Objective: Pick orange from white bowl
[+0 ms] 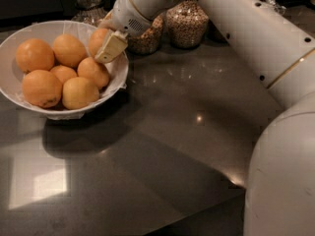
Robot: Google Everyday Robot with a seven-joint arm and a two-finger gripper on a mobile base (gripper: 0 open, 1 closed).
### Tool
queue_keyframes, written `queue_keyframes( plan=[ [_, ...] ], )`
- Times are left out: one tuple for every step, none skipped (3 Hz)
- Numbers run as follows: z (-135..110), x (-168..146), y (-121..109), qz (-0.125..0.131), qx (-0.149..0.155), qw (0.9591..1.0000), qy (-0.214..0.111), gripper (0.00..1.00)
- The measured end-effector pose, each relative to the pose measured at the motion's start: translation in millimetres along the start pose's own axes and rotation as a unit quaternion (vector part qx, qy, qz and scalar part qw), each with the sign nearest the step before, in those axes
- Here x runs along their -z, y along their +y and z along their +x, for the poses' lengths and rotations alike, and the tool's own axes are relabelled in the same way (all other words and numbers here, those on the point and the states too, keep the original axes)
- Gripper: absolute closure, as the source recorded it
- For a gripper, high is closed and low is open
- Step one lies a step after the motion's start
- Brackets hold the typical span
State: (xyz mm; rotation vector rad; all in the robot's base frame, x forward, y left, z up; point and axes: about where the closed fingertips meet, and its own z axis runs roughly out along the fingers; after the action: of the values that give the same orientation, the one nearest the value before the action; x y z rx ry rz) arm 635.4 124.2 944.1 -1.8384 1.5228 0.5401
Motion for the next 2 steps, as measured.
queue_keyframes(
  plan=[
    [-29, 16, 6, 0.001, 0.039, 0.9982, -0.046, 1.00],
    [-60, 28, 16, -0.007, 0.080, 0.9930, -0.087, 1.00]
  ],
)
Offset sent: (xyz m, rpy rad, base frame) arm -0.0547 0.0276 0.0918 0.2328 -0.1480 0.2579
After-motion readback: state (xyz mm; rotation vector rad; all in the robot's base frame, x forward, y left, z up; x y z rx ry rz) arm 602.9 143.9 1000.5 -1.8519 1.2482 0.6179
